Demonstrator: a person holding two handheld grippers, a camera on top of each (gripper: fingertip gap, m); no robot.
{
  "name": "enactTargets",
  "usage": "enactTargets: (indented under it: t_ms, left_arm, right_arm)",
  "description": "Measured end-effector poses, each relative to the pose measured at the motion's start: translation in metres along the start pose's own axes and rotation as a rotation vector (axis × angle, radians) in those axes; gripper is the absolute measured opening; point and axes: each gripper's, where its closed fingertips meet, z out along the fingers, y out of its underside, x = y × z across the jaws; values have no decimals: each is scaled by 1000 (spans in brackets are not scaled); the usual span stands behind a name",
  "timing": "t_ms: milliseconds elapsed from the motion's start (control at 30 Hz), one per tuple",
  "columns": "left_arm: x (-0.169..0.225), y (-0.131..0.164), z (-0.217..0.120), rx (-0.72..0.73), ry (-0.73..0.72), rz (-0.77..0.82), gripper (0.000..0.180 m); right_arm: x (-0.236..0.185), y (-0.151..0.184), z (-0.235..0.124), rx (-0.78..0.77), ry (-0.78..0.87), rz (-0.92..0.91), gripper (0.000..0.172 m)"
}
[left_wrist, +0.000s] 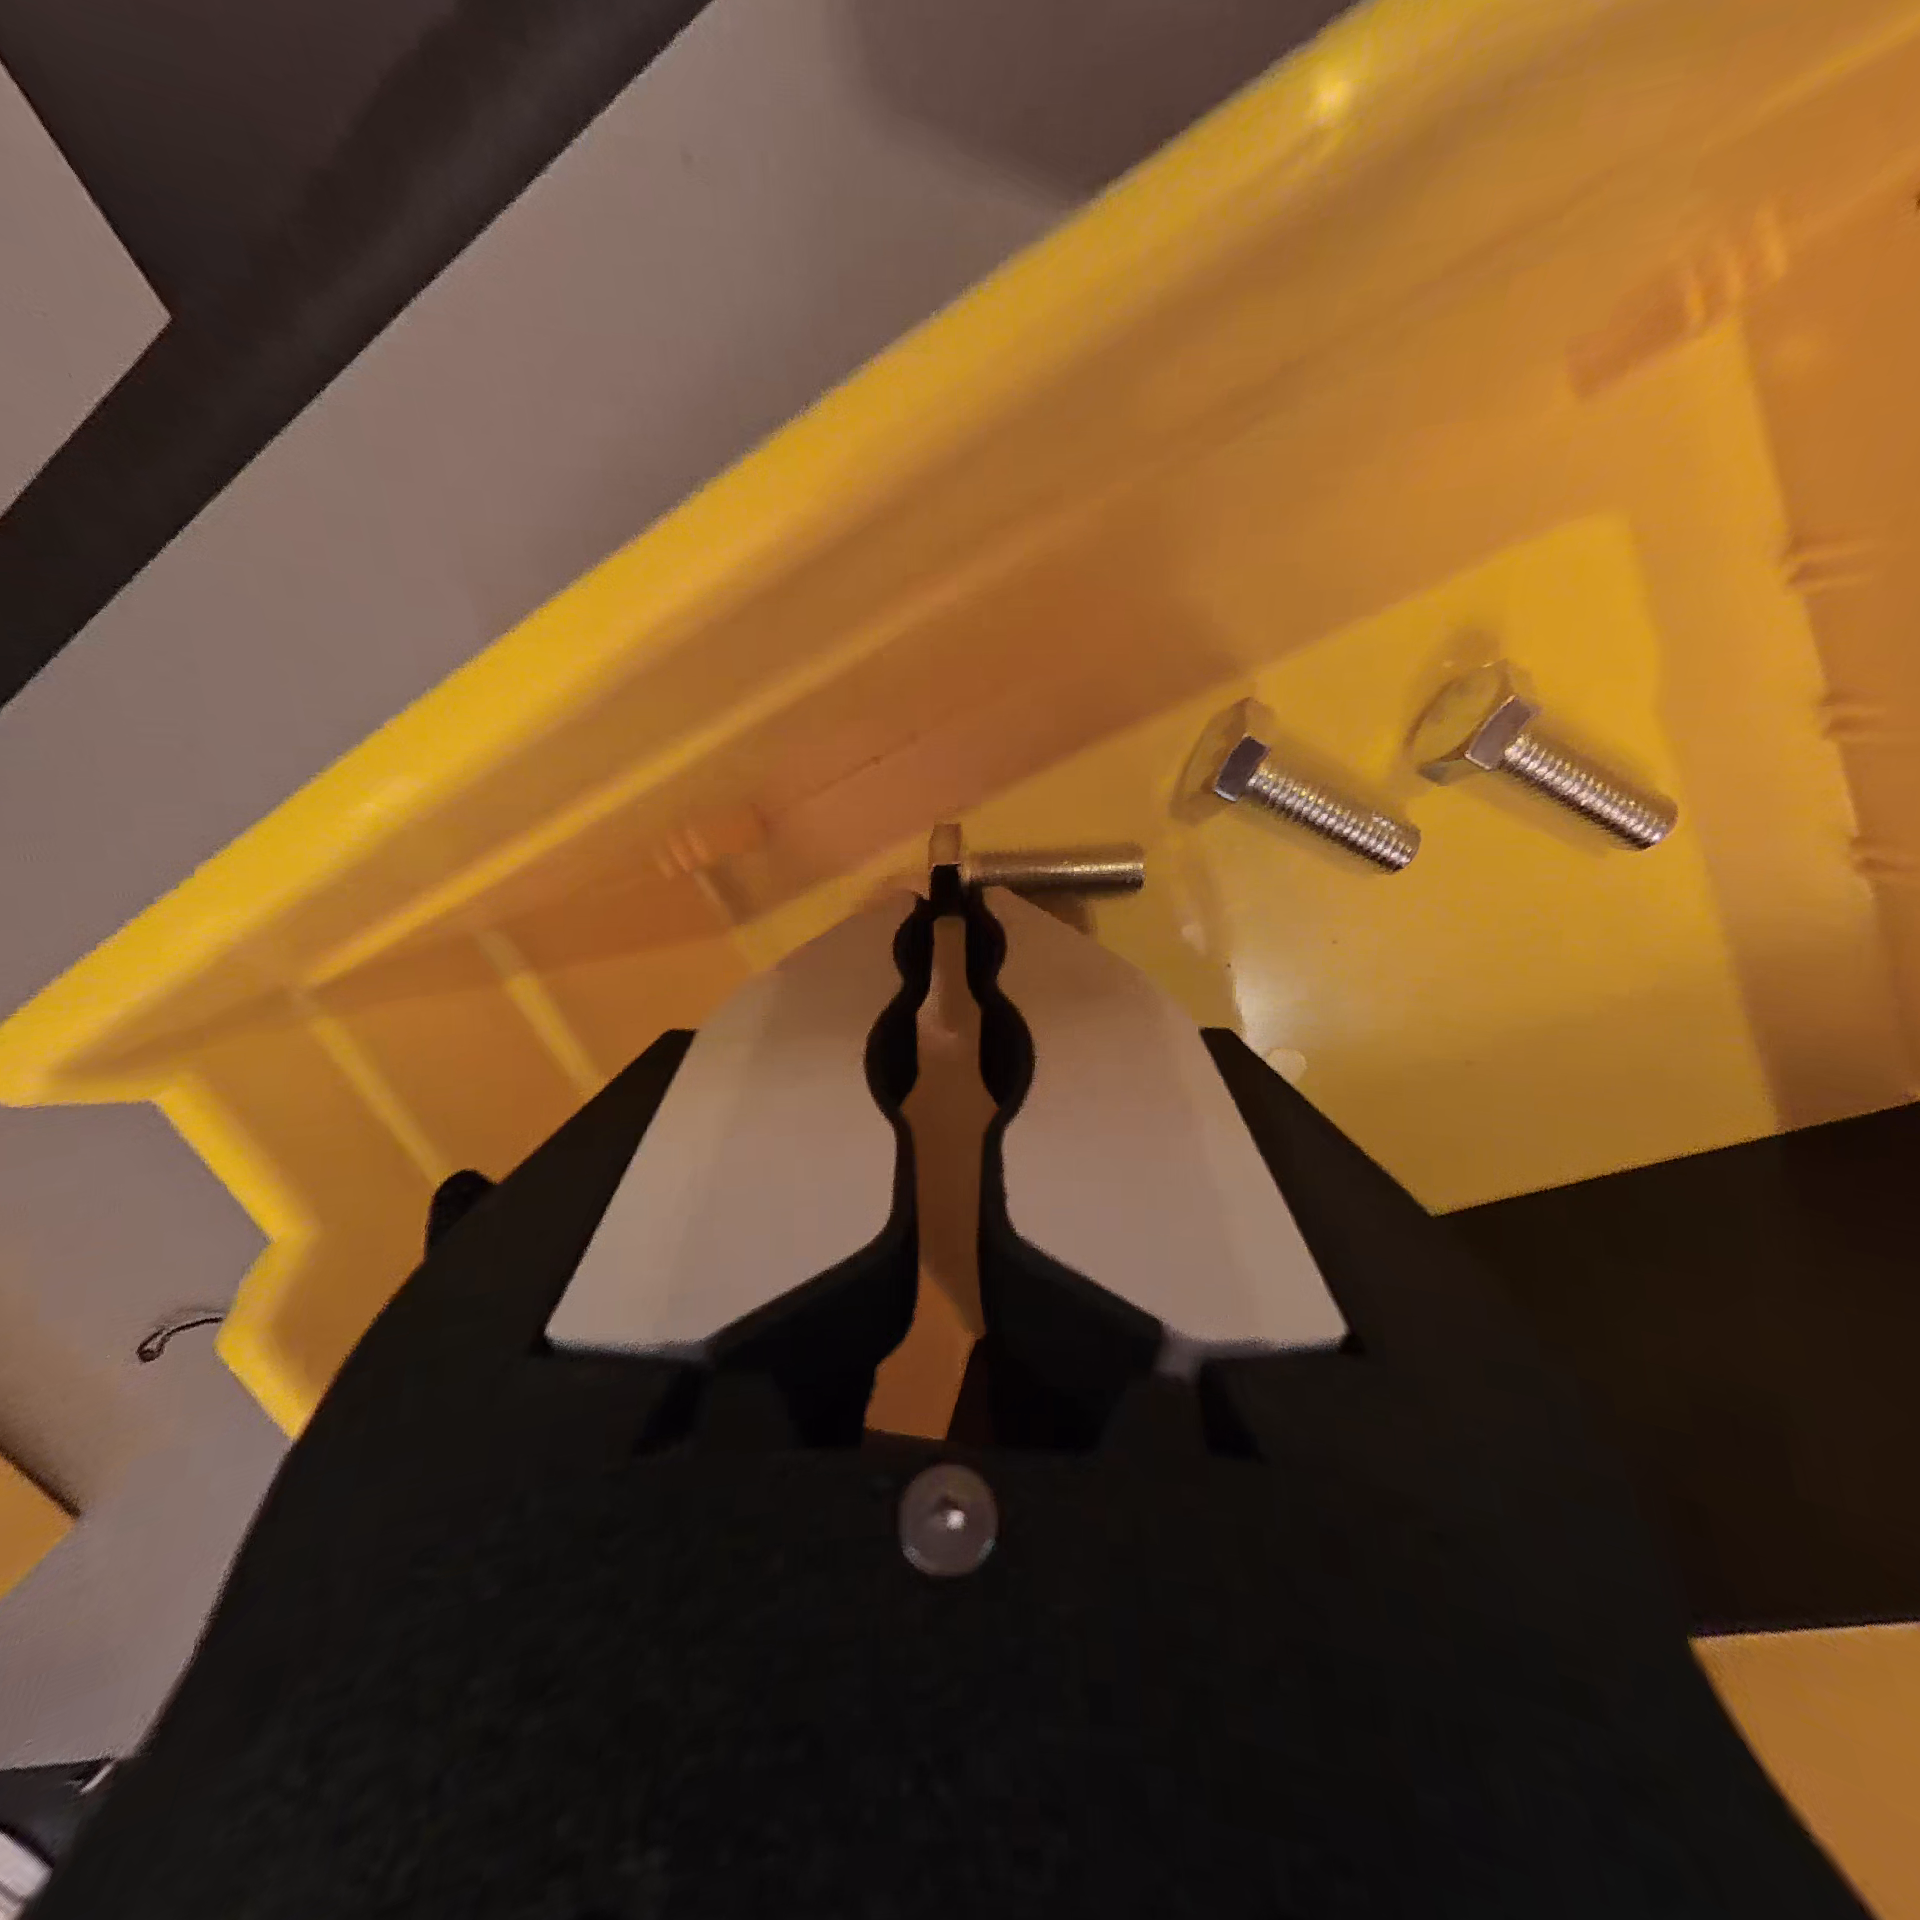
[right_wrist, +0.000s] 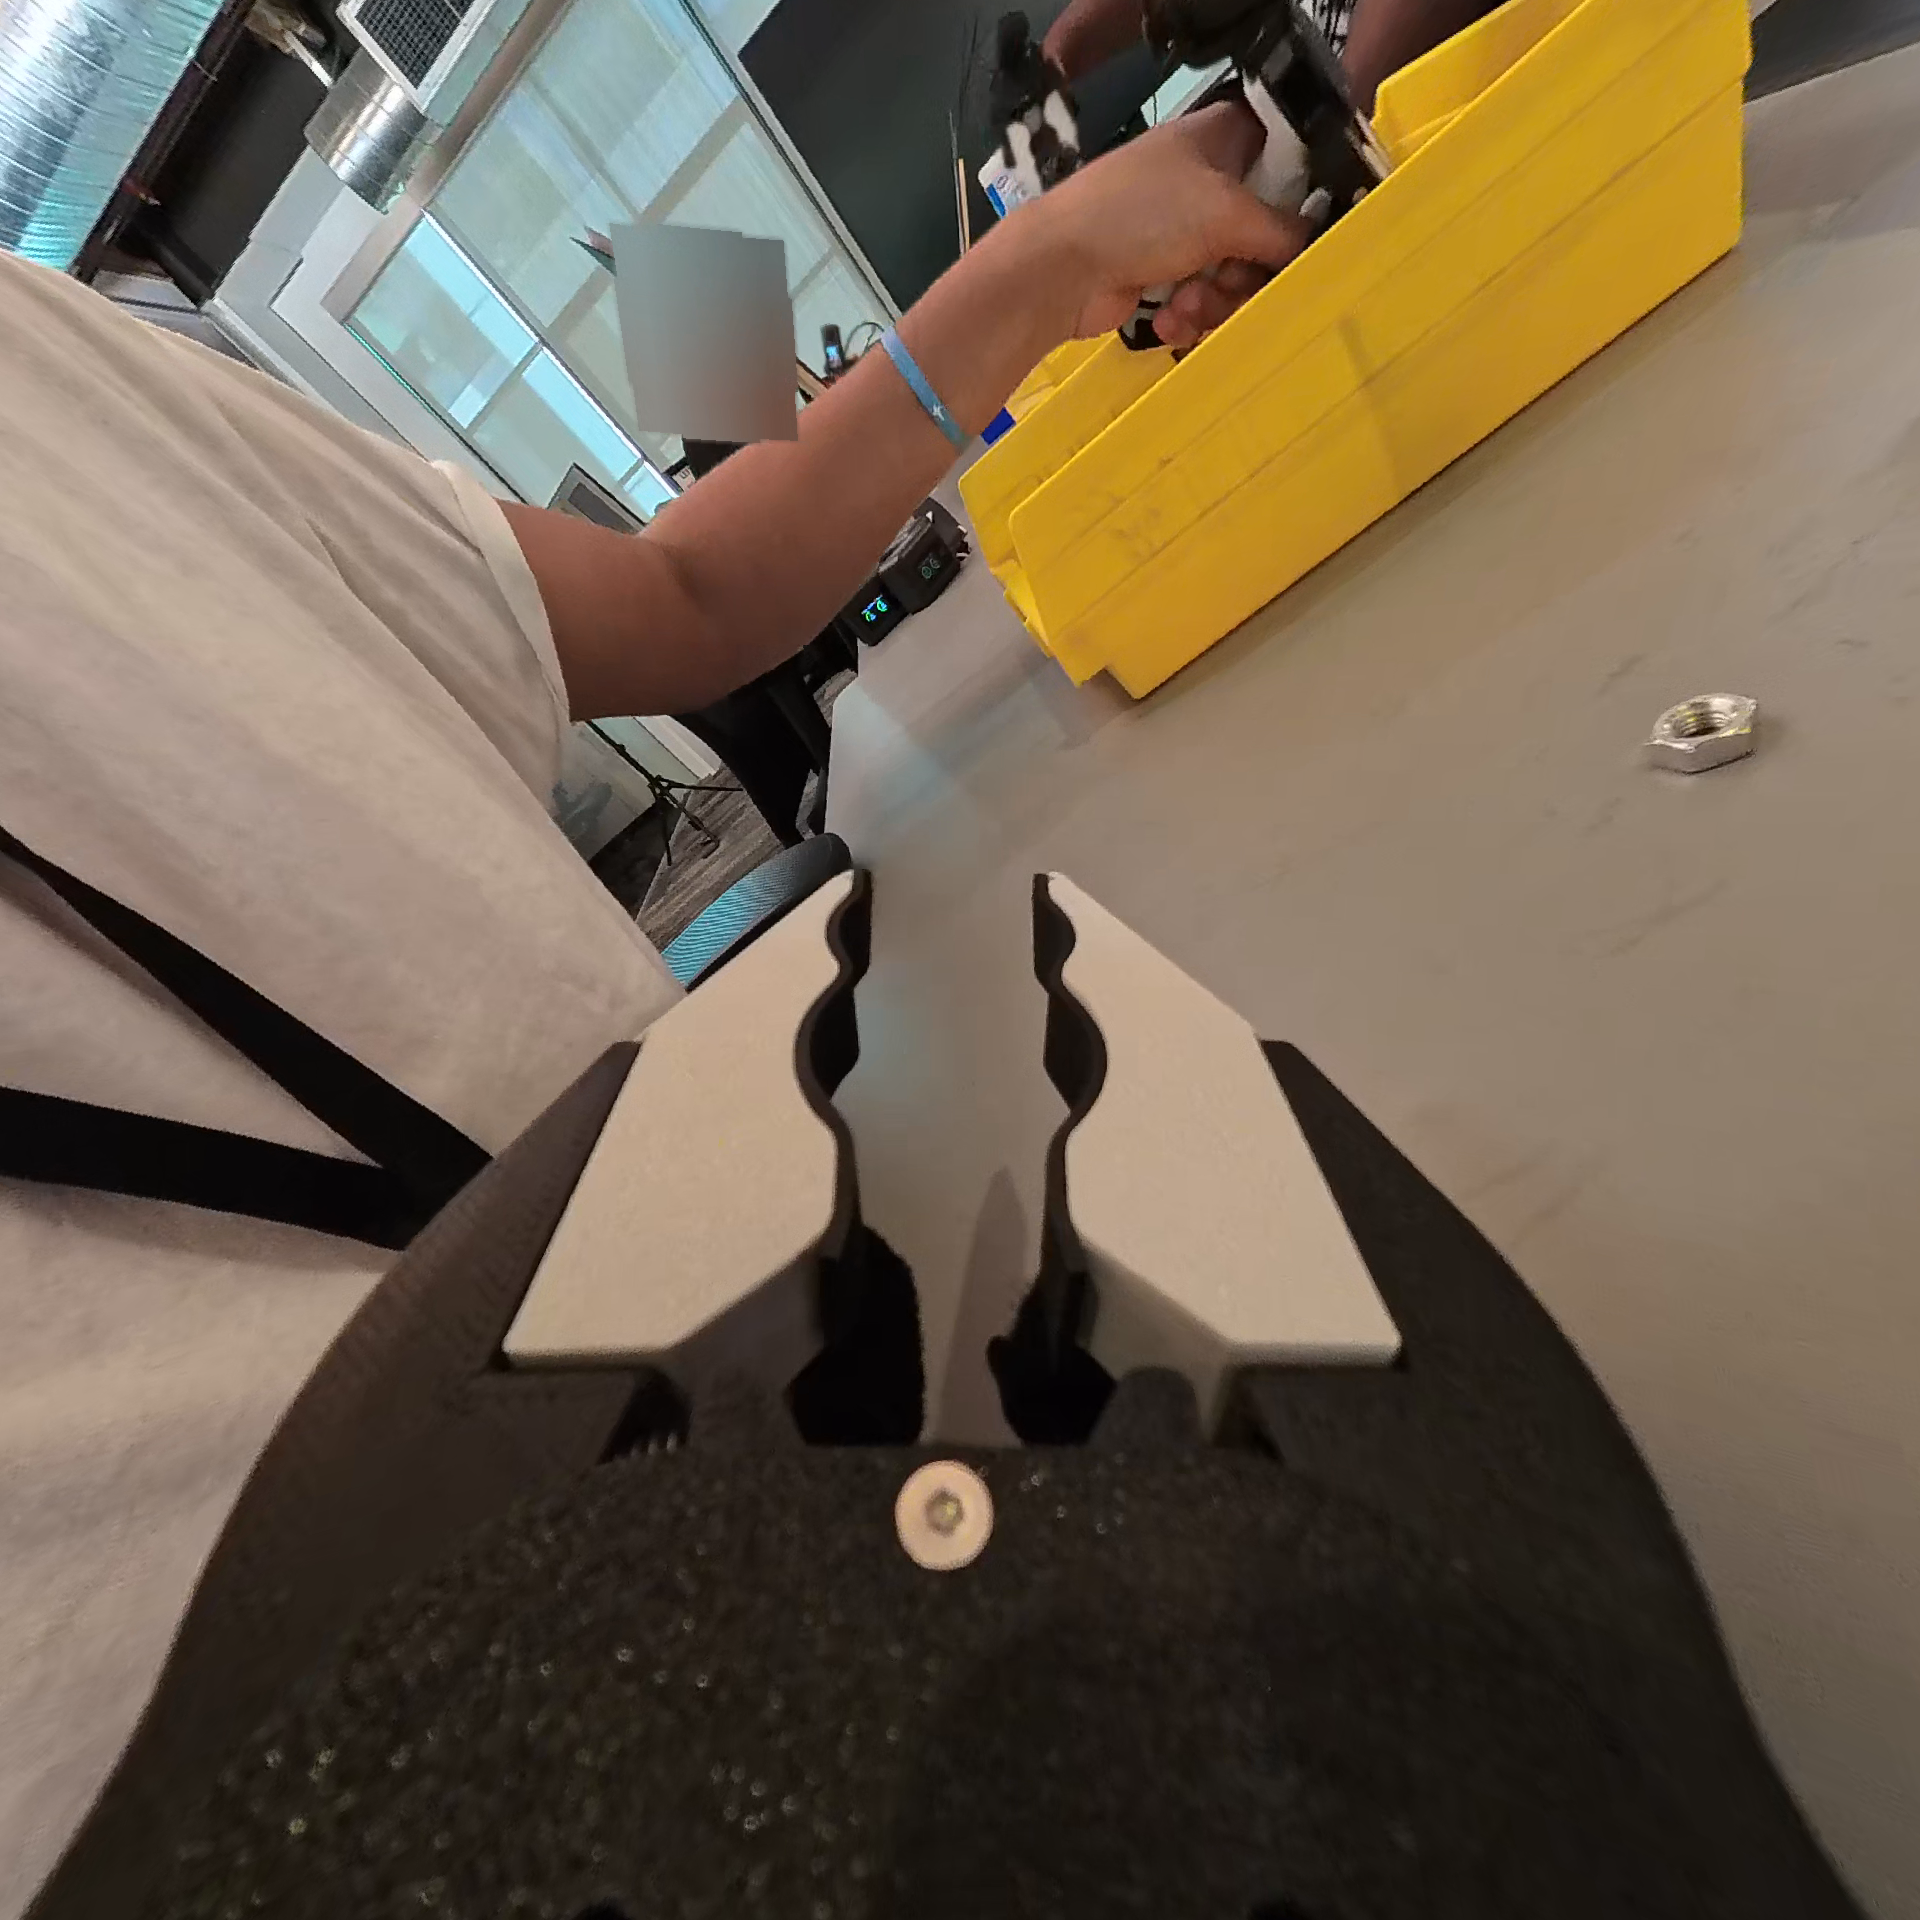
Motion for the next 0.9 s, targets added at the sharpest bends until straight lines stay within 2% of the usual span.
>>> enactTargets:
  t_ms: [267, 367, 467, 600, 700, 767, 833, 900]
  left_arm:
    - [7, 0, -22, 118, -49, 58, 5]
    - [5, -2, -51, 228, -139, 87, 5]
    - [18, -9, -97, 421, -209, 117, 5]
    - [77, -18, -174, 780, -222, 145, 5]
    - [137, -17, -213, 964, -182, 121, 5]
    - [177, -15, -221, 1026, -140, 98, 5]
    - [220, -14, -220, 1051, -23, 68, 5]
    - [259, -13, -217, 1070, 119, 25, 5]
  right_arm:
    - [1, 4, 2, -19, 12, -19, 30]
    - [3, 2, 2, -13, 17, -16, 30]
    - [8, -2, 3, -1, 35, -25, 30]
    - [33, -31, 8, 127, 167, -10, 28]
    - [46, -51, 21, 189, 256, -14, 33]
    - [40, -56, 36, 144, 318, -220, 35]
    - [37, -67, 42, 147, 431, -438, 34]
    - [32, -76, 45, 164, 499, -574, 31]
